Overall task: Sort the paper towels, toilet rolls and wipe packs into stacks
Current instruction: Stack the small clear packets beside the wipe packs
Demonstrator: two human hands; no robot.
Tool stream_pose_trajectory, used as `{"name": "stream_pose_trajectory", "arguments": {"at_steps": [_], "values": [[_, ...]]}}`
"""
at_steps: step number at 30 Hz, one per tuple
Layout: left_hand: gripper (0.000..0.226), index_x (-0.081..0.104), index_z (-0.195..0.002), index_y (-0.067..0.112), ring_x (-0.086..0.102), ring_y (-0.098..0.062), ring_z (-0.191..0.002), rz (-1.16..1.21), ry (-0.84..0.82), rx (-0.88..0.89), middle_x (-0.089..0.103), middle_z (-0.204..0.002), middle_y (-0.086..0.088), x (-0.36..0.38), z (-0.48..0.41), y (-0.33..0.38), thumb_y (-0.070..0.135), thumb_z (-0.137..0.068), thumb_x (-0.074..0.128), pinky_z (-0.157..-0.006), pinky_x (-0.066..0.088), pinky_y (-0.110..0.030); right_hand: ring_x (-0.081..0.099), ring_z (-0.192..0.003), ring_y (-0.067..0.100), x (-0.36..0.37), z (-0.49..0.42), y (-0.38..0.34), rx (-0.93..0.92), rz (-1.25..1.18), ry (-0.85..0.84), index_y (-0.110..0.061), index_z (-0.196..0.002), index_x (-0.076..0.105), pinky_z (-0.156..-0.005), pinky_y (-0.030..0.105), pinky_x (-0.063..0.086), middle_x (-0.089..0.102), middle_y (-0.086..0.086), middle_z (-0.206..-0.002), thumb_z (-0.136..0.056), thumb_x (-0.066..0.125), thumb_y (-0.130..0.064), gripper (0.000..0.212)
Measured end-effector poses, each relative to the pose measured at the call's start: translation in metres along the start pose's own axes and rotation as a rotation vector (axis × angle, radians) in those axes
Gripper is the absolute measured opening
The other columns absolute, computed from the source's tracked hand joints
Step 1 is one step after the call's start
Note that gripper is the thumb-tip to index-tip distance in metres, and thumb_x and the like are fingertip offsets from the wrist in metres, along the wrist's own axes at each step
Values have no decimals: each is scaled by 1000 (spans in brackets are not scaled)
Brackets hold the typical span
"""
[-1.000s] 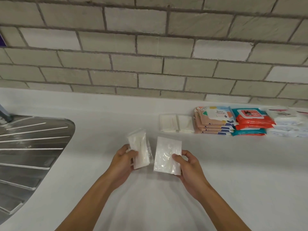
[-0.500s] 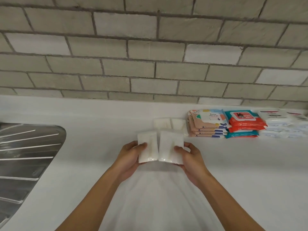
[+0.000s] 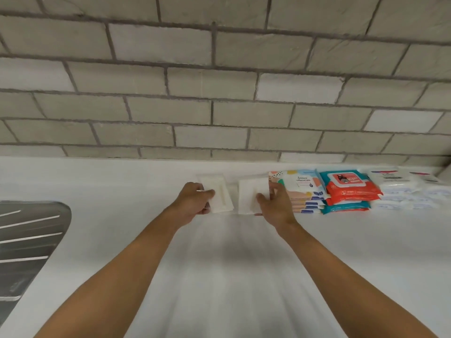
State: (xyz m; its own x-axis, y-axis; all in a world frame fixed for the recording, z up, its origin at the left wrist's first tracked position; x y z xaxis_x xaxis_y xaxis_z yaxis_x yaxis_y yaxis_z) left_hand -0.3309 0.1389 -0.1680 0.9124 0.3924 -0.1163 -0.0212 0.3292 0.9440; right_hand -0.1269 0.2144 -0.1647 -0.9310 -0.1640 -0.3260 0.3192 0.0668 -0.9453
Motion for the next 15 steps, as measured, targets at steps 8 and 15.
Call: {"name": "stream_pose_trajectory", "arguments": {"at_steps": [8, 15], "values": [[19, 55, -87, 11, 59, -21, -65, -182, 127, -35, 64, -88, -14, 17, -44, -15, 16, -85, 73, -59, 51, -28, 53, -119, 28, 6, -43, 11, -84, 433, 86, -17, -140, 39, -92, 31, 49, 52, 11, -133, -92, 58, -2, 53], [53, 49, -131, 8, 60, -28, -111, -450, 177, -4, 60, -124, -11, 26, -66, -22, 30, -87, 68, -88, 50, -30, 49, -109, 24, 26, -63, 18, -170, 887, -7, -13, -119, 57, -95, 35, 46, 55, 10, -120, -90, 57, -3, 31]]}}
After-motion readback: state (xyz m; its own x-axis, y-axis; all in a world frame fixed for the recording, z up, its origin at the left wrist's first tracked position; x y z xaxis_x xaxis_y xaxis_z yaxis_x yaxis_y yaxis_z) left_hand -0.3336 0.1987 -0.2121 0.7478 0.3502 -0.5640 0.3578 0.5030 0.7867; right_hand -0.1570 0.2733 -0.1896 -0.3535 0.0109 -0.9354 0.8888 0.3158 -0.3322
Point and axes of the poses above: each hand's wrist, its own z-axis away from the middle knuckle, its own x-axis out of the palm, y = z × x, the point moved 5 cm from there along -z, towards the middle knuckle
